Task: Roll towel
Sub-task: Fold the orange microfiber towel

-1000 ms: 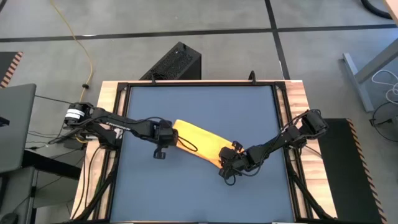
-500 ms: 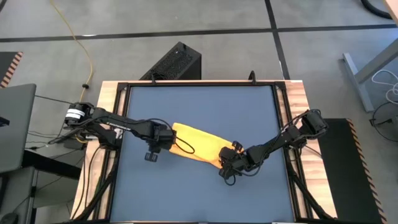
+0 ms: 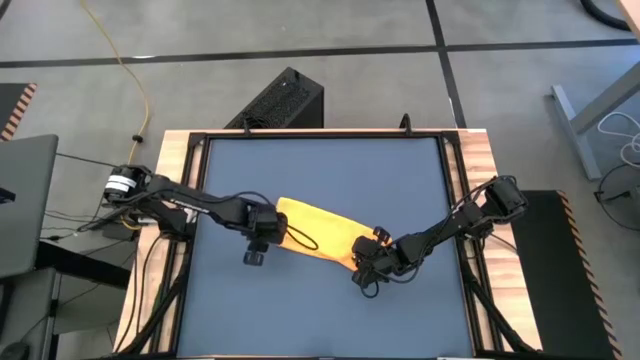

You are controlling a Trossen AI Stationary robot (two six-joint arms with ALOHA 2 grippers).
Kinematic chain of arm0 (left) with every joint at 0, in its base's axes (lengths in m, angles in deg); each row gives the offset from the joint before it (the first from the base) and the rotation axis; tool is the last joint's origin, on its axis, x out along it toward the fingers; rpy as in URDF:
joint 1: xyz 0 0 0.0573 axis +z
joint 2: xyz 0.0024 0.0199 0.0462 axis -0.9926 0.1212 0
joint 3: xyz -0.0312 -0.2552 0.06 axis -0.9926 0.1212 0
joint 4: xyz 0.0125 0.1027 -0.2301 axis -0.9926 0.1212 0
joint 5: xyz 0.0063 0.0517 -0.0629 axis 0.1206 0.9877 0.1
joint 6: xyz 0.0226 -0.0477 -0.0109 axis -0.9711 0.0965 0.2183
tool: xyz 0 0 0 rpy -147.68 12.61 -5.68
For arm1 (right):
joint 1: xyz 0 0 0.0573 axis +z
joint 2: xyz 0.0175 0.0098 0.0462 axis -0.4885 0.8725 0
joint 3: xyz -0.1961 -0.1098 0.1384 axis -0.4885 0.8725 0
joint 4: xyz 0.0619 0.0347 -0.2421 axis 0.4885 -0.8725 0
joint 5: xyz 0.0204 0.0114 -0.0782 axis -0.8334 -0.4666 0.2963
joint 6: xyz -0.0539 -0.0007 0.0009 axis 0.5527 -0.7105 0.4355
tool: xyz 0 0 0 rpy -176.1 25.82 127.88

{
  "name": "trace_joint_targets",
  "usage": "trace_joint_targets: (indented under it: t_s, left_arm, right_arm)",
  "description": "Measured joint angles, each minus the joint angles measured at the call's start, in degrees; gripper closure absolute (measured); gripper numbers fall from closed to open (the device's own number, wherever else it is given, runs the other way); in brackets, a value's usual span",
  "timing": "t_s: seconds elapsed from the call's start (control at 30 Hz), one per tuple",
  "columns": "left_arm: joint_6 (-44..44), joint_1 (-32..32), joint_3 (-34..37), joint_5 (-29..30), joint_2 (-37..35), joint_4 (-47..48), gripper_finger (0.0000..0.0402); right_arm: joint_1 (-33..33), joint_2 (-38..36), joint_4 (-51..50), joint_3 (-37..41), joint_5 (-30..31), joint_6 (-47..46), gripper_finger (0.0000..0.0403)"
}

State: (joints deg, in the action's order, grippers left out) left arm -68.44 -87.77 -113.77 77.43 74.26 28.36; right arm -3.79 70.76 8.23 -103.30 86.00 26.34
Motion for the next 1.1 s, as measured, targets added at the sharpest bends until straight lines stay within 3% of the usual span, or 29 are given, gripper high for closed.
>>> trace_joint_targets:
  t_s: [0.1,0.17,0.33,0.73,0.83,0.97,1.1]
  left_arm:
    - [0.0,-0.9,0.0,7.0,0.0,0.1,0.0291]
    - [-0.4,-1.0,0.0,8.6,0.0,0.1,0.0291]
    - [-0.5,-1.0,0.3,6.2,1.0,-0.1,0.0291]
    - [-5.6,-0.5,0.5,7.7,6.1,-4.1,0.0295]
    - [-6.7,0.2,0.6,7.4,5.9,-4.4,0.032]
    - [-8.0,1.3,-0.4,8.0,5.8,-3.6,0.0387]
    - [-10.2,2.1,-3.3,8.6,6.2,0.0,0.04]
  right_arm:
    - [0.0,0.0,0.0,0.0,0.0,0.2,0.0253]
    - [-0.1,0.0,0.0,0.0,0.0,0.2,0.0253]
    - [-0.1,0.0,0.1,0.0,-0.1,0.2,0.0253]
    - [-0.1,0.0,-0.2,0.1,-0.3,0.1,0.0253]
    - [0.0,0.0,-0.2,0.1,-0.3,-0.1,0.0253]
    - [0.0,0.0,-0.2,0.1,-0.3,-0.1,0.0253]
    - [0.0,0.0,-0.2,0.1,-0.3,-0.3,0.0253]
